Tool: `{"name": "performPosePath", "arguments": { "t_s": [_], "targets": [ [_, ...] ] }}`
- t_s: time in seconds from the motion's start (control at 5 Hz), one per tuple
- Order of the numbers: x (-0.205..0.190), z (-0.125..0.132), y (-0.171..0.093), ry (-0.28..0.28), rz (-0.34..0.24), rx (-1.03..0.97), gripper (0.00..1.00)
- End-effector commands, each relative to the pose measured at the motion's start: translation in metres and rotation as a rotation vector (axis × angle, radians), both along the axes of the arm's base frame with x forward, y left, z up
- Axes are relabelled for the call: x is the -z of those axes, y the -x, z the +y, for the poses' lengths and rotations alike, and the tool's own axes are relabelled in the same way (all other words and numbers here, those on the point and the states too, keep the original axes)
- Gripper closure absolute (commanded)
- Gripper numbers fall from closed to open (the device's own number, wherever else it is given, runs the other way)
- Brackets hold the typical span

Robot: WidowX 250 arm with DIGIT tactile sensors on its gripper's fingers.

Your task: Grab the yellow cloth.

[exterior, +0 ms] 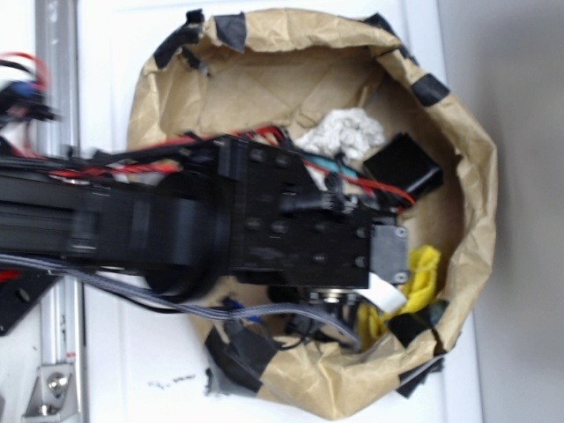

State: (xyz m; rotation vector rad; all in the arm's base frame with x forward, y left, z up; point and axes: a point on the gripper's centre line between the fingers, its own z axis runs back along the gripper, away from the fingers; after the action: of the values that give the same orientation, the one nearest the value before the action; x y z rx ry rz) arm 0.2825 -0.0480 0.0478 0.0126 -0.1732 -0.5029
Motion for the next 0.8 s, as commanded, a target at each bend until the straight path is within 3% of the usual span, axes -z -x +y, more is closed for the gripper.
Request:
{"name": "performPosePath", "arguments": {
  "t_s": [0.0,0.2,0.4,0.6],
  "targets": [
    [-0.060,0.022,0.047,0.083,-0.109,-0.102,1.00],
    [-0.082,0.019,0.048,0.123,-0.239,0.003,0.00],
    [-0.083,0.008,0.021,0.117,-0.303,0.129,0.00],
    [-0.073,0.000,-0.004,0.102,-0.266,0.149,0.00]
  ]
}}
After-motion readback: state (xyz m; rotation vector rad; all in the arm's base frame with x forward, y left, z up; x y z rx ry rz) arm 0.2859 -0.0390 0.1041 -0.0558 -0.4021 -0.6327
